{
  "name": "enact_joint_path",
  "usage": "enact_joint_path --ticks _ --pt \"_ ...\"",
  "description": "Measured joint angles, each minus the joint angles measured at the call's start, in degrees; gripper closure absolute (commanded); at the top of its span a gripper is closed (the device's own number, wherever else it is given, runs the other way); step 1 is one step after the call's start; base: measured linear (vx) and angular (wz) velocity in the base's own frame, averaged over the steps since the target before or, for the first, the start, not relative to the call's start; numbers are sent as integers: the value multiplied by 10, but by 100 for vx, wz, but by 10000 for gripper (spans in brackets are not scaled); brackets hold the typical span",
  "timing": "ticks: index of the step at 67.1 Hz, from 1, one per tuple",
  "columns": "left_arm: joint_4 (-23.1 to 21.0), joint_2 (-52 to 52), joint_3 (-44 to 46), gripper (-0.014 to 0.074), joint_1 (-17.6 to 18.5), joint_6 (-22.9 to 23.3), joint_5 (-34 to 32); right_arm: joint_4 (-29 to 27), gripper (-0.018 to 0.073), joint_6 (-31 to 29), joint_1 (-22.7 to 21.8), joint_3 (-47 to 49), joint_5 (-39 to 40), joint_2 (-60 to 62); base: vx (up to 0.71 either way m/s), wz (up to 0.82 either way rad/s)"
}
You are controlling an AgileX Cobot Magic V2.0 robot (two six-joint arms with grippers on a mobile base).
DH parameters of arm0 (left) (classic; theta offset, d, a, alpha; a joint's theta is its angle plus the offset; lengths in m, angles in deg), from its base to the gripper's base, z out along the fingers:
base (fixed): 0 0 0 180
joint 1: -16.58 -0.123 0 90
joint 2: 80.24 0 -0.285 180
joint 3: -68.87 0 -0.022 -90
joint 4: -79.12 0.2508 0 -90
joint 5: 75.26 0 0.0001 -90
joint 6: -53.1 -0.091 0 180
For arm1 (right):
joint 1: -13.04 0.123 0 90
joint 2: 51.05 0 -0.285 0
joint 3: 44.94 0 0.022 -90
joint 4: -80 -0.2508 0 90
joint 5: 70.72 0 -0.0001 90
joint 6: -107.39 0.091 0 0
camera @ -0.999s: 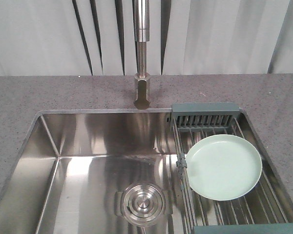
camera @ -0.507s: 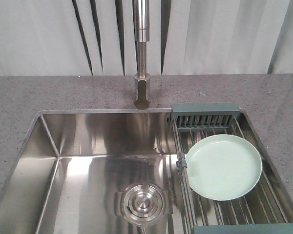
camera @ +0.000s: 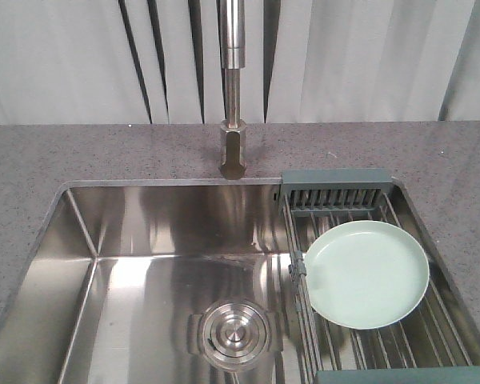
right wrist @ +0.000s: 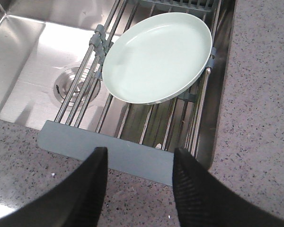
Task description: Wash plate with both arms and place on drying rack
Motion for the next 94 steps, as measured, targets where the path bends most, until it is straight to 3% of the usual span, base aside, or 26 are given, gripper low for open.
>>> enact_joint_path --ticks 31,48,59,77,94 --pt "0 0 0 603 0 0 0 0 244 0 0 -2 1 6 0 0" --pt "0 0 0 603 0 0 0 7 249 1 -6 -74 15 57 0 0" --pt "0 0 0 603 0 0 0 9 263 2 -46 -123 116 107 0 0" --pt "0 0 0 603 0 0 0 9 291 2 -93 -224 348 188 0 0" --pt "0 0 0 603 0 0 0 11 388 2 -103 -338 459 254 0 0"
